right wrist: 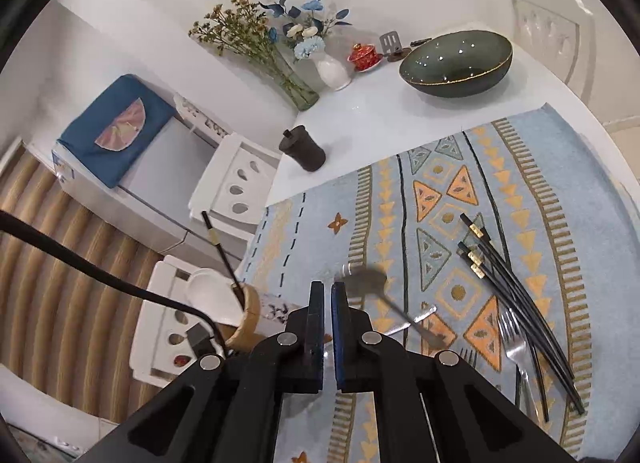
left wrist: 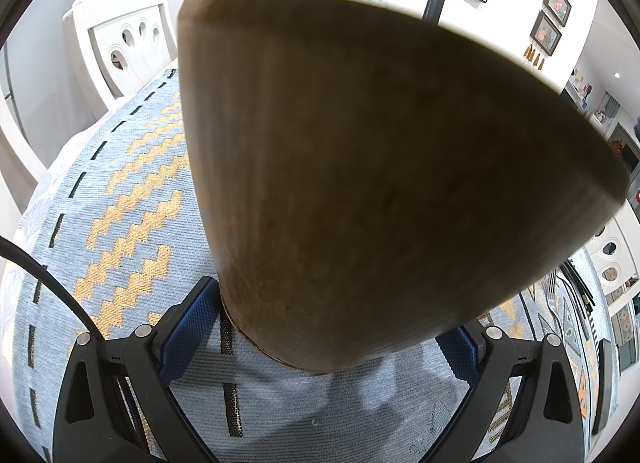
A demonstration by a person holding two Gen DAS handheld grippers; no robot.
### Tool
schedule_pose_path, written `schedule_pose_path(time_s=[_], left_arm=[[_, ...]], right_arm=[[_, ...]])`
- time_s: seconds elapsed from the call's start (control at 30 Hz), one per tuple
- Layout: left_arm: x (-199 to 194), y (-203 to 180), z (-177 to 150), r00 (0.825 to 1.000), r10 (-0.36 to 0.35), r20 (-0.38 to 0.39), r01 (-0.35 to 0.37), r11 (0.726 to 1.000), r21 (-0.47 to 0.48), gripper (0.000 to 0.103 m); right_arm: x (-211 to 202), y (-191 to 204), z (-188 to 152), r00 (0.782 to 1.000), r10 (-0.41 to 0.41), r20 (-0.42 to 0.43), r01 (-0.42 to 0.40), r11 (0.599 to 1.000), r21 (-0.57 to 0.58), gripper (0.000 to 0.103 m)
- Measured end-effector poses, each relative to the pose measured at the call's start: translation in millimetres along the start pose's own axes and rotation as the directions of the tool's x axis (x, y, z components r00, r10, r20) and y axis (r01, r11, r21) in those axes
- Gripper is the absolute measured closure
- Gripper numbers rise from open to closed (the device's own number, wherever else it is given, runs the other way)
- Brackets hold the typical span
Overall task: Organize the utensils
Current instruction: 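Lift the silver utensil with the right gripper and drop it into the wooden holder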
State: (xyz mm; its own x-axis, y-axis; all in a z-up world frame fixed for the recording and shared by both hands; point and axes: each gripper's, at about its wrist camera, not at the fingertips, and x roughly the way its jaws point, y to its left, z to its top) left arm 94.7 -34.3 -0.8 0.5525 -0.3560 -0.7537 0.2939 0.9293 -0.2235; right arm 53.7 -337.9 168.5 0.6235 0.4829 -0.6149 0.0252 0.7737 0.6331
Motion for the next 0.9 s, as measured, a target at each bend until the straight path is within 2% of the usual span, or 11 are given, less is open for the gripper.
schedule_pose_path(time_s=[0.2,0.3,0.33,0.37,0.47,0.53,0.63,0.7,0.8,0.83,0.9], left_arm=[[0.0,0.2,0.1,1.0,-0.001,0.0,0.001,1.0,-0.001,0.004],[0.0,0.2,0.2,1.0,0.0,0.0,0.0,1.0,0.0,0.004],[0.0,0.0,0.1,1.0,0.0,0.0,0.0,1.0,0.0,0.004],[0.0,0.1,0.2,1.0,0.0,0.0,0.0,1.0,0.0,0.004],[0.0,0.2,0.3,1.0,0.0,0.0,0.0,1.0,0.0,0.004],[0.0,0.1,0.2,1.0,0.0,0.0,0.0,1.0,0.0,0.004],[0.0,-0.6,-0.1,1.0,0.001,-0.001,-0.001,1.0,0.001,0.004],[-0.2,-1.4,-0.2,1.0,0.002,-0.002,-0.002,1.0,0.002,0.004],[0.0,-1.3,-0.4,1.0,0.001,-0.002,-0.001,1.0,0.001,0.004],[-0.1,-1.5,-0.5,1.0,-0.001,-0.002,0.001,1.0,0.0,0.004],[0.3,-1.6,-0.2,1.0,-0.001,-0.002,0.001,1.0,0.0,0.004]], right_arm=[[19.7,-15.5,-8.4,0.989,-0.071,-0.132,0.076,0.997,0.029,0.095],[39.7,-36.3,-24.3,0.969,-0.082,-0.234,0.105,0.99,0.089,0.07],[47.1,-45.1,-33.7,0.959,-0.093,-0.268,0.125,0.986,0.106,0.05],[51.5,-51.2,-40.6,0.953,-0.106,-0.284,0.143,0.983,0.112,0.048],[65.8,-67.2,-61.5,0.913,-0.213,-0.349,0.255,0.964,0.077,0.053],[78.9,-74.9,-75.0,0.86,-0.285,-0.424,0.332,0.942,0.039,0.066],[99.8,-81.0,-90.7,0.79,-0.377,-0.483,0.424,0.905,-0.013,0.073],[110.4,-71.9,-92.8,0.764,-0.458,-0.454,0.474,0.876,-0.086,0.074],[133.5,-42.1,-99.5,0.677,-0.632,-0.376,0.554,0.775,-0.305,0.083],[136.4,-37.2,-100.8,0.677,-0.637,-0.368,0.544,0.77,-0.333,0.096],[135.6,-34.4,-99.1,0.715,-0.597,-0.365,0.506,0.801,-0.319,0.097]])
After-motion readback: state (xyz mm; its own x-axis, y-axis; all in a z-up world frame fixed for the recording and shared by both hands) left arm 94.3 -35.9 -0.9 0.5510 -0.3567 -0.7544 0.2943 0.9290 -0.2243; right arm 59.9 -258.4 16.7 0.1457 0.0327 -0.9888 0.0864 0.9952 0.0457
